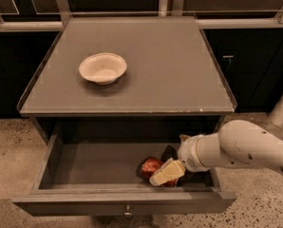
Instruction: Place coke can into top drawer
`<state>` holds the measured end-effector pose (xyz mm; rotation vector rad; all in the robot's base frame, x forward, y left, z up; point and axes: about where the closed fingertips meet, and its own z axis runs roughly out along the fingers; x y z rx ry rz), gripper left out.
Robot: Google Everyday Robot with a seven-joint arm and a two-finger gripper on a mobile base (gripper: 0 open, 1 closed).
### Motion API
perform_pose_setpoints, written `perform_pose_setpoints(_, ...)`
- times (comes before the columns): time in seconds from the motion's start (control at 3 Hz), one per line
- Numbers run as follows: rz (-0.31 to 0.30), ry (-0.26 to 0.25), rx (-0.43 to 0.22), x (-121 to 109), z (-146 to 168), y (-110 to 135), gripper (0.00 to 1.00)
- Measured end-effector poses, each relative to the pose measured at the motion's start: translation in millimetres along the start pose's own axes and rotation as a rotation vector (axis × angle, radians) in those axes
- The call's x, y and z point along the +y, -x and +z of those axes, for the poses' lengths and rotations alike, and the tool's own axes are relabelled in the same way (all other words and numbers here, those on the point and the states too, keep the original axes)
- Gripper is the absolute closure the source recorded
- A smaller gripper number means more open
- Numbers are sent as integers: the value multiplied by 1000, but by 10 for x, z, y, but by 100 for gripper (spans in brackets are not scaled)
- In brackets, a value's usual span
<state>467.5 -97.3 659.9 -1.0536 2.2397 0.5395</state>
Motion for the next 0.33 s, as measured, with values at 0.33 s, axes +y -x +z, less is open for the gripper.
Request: perform_pose_setpoints(0.33,0,0,0,0,0,1,0)
